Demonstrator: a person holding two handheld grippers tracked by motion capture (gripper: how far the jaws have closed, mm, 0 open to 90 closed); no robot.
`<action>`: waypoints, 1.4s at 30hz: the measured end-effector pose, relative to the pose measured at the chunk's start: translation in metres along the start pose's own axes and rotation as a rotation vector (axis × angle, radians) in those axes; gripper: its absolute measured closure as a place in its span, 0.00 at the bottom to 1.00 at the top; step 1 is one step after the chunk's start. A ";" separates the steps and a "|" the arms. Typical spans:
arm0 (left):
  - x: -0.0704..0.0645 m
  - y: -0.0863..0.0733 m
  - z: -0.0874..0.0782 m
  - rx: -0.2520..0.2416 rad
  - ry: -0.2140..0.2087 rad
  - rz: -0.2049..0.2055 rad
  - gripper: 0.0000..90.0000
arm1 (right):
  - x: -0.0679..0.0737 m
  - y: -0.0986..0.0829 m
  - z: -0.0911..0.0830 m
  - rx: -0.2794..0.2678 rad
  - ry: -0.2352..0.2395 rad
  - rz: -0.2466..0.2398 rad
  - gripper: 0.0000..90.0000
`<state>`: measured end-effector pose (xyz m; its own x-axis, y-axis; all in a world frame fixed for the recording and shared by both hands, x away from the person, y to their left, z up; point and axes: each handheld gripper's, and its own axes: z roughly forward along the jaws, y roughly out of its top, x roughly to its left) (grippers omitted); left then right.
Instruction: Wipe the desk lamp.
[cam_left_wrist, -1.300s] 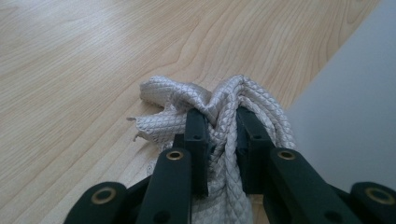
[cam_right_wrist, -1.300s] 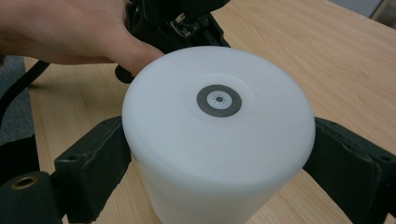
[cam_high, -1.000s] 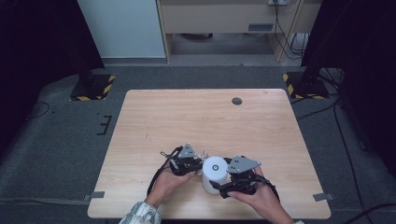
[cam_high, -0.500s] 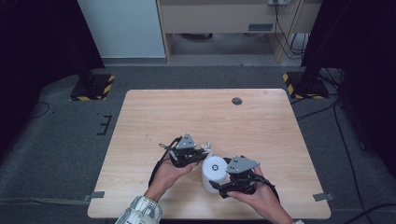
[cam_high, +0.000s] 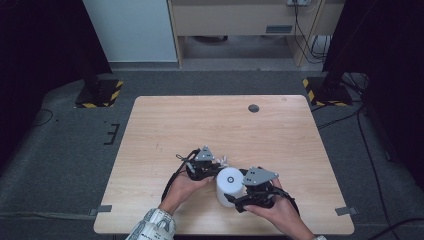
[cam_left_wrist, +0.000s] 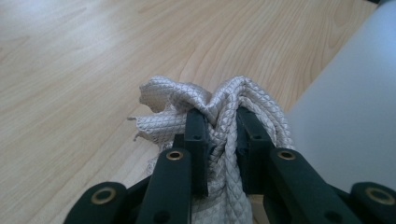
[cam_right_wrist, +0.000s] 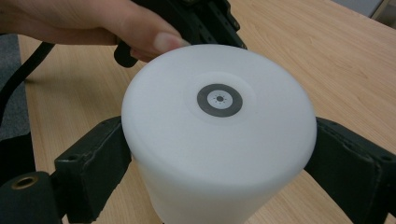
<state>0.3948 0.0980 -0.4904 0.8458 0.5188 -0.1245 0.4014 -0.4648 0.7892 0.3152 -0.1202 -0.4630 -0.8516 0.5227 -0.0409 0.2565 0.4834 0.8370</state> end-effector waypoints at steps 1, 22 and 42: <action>0.000 0.002 -0.001 -0.010 -0.003 -0.004 0.85 | 0.000 0.000 0.000 0.001 0.001 0.000 0.11; 0.002 0.006 0.010 0.016 -0.043 0.009 0.85 | -0.001 -0.001 -0.002 0.001 0.007 -0.001 0.11; 0.007 0.019 -0.020 -0.100 -0.113 -0.021 0.85 | -0.001 -0.001 -0.002 0.002 0.011 0.000 0.11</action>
<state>0.4010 0.1073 -0.4643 0.8741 0.4409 -0.2039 0.3868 -0.3779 0.8412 0.3152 -0.1231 -0.4628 -0.8565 0.5149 -0.0353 0.2571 0.4850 0.8359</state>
